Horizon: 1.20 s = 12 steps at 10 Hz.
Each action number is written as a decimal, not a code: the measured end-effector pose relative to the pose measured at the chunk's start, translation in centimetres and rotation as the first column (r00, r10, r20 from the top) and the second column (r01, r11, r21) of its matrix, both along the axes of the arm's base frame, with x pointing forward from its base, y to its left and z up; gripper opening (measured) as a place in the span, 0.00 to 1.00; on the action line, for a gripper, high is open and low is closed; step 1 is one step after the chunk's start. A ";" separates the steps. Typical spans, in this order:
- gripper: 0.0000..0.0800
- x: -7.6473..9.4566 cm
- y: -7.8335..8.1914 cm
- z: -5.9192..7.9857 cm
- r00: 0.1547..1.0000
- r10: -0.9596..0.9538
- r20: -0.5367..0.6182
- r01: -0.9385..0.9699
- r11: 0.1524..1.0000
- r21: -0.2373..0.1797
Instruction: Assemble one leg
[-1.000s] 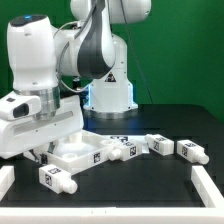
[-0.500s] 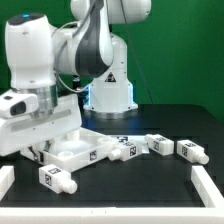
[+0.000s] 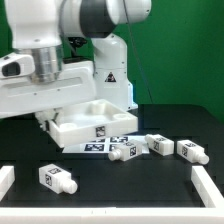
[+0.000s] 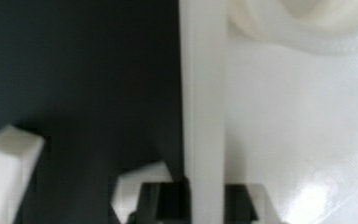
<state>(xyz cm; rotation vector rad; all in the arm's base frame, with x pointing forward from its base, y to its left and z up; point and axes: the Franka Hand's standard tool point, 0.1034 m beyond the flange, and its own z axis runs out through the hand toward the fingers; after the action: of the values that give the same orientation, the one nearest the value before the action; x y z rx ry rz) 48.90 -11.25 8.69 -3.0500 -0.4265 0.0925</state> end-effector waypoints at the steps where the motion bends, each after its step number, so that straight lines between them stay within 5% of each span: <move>1: 0.06 2.6 1.8 -0.5 0.998 -0.063 0.008 0.063 0.998 -0.011; 4: 0.06 8.9 5.5 -2.7 0.981 -0.190 0.035 0.191 0.981 -0.028; 10: 0.06 8.8 5.6 -3.1 0.984 -0.178 0.030 0.179 0.984 -0.027; 12: 0.06 9.4 6.7 -4.6 0.958 -0.287 0.015 0.287 0.957 -0.032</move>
Offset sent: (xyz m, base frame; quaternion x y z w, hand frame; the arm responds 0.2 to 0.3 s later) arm 0.0754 0.0171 -0.0223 -0.0549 -0.0104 0.1332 0.9895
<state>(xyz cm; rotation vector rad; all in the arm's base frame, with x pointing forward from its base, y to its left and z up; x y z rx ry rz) 58.27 -4.50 4.13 -3.1068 0.0218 0.0697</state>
